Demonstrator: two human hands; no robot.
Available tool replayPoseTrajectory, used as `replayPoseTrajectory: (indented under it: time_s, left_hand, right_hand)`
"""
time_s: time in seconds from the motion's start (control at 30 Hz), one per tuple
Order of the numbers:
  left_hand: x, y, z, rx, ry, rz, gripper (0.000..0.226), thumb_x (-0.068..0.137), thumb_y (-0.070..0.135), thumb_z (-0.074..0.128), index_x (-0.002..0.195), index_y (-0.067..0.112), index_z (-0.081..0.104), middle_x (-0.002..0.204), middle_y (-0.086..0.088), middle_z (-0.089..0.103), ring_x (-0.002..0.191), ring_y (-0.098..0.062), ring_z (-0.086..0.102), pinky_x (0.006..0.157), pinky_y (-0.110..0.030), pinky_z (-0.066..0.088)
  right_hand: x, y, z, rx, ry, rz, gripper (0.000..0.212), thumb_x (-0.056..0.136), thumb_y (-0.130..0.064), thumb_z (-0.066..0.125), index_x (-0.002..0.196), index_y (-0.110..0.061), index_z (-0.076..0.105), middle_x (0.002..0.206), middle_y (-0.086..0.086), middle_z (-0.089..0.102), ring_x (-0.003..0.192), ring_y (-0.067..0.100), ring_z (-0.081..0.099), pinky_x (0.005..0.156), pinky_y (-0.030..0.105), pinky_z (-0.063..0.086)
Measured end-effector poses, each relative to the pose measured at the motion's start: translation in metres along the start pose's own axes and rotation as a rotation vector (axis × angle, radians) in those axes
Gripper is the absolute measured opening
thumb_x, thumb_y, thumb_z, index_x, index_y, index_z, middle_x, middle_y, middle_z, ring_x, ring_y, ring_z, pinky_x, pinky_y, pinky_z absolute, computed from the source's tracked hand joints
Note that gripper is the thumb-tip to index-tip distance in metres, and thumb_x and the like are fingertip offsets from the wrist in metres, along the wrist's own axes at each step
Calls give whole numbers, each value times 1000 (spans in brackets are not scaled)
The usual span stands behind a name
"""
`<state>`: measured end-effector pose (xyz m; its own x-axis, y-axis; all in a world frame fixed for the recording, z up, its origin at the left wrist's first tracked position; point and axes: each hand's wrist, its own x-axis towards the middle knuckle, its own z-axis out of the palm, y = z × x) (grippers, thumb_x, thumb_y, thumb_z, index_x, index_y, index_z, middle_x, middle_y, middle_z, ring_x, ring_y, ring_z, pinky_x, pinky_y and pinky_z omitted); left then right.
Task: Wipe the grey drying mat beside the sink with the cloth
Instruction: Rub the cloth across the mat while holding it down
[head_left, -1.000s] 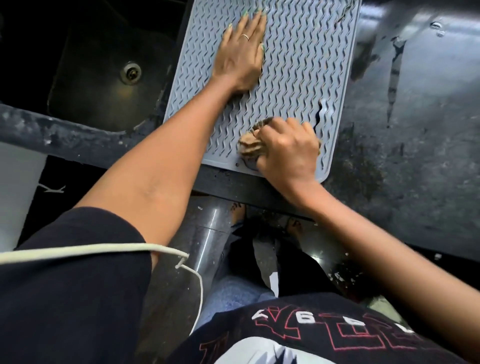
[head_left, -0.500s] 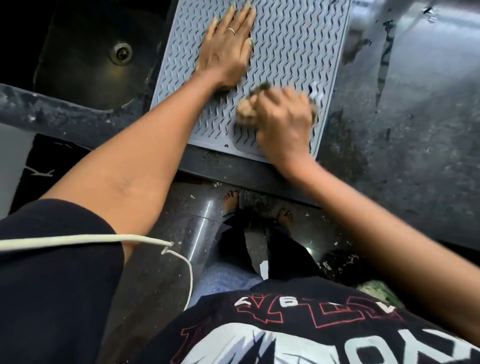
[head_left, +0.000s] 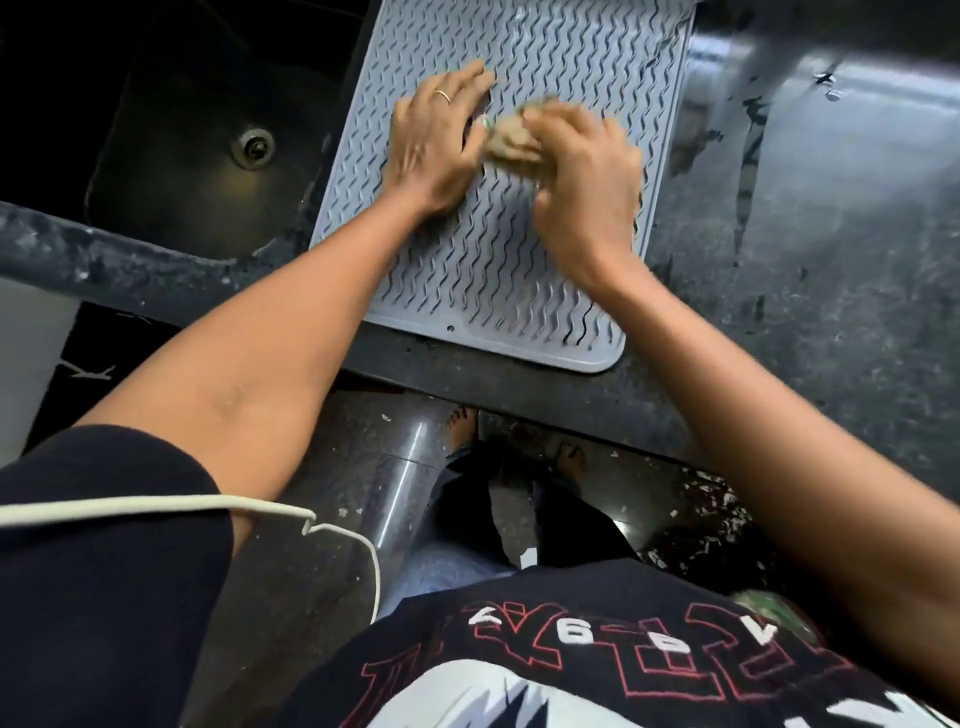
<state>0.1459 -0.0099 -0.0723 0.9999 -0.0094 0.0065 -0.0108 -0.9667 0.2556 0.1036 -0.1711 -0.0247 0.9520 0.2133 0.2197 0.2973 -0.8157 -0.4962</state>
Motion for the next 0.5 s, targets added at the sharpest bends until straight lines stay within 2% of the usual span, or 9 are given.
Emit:
replayPoseTrajectory:
  time_s: [0.03,0.1,0.2,0.3,0.37,0.43,0.5]
  left_hand:
    - [1,-2,1,16,-13,-8,54,99,34,30,151,21,23,160,3,21,146,-18,22,116,-40,16]
    - [4,-5,5,29,-56,-7,56,100,33,25,153,19,12,162,-1,10,149,-19,10,120,-41,6]
    - [6,-6,8,27,-65,-4,57,100,32,22,153,18,9,163,-3,7,150,-20,7,121,-40,2]
    - [9,-6,7,15,-19,-23,55,99,35,28,152,20,20,161,1,18,147,-19,16,119,-41,9]
    - [17,-5,2,-36,61,-52,52,96,35,34,146,22,35,153,3,34,140,-19,29,114,-39,19]
    - [33,-5,-2,-75,125,-64,48,94,33,37,140,22,43,147,5,42,134,-17,36,109,-35,25]
    - [56,-7,-4,-73,129,-54,47,94,31,37,140,22,42,147,5,41,134,-17,36,108,-33,24]
  right_hand:
    - [15,5,10,-108,-66,17,51,84,0,50,132,-17,51,138,2,51,118,24,45,92,37,34]
    - [24,7,28,-209,-128,25,50,87,-1,48,134,-15,47,141,3,47,123,25,40,93,36,30]
    - [-19,-3,33,-210,-67,-60,41,88,-5,34,119,-12,60,123,5,62,108,24,53,83,34,34]
    - [-80,-14,20,-169,-53,-215,32,82,-6,44,97,-13,71,97,3,71,81,25,60,66,33,37]
    - [-90,-17,10,-101,-133,-243,26,74,-7,53,87,-16,74,87,1,72,74,26,60,63,32,36]
    - [-73,-16,1,107,-182,-127,26,67,-9,57,84,-17,75,82,2,73,77,26,62,65,32,39]
    - [-34,-13,-9,335,-129,72,29,71,-4,55,90,-14,74,89,5,73,86,27,63,73,36,48]
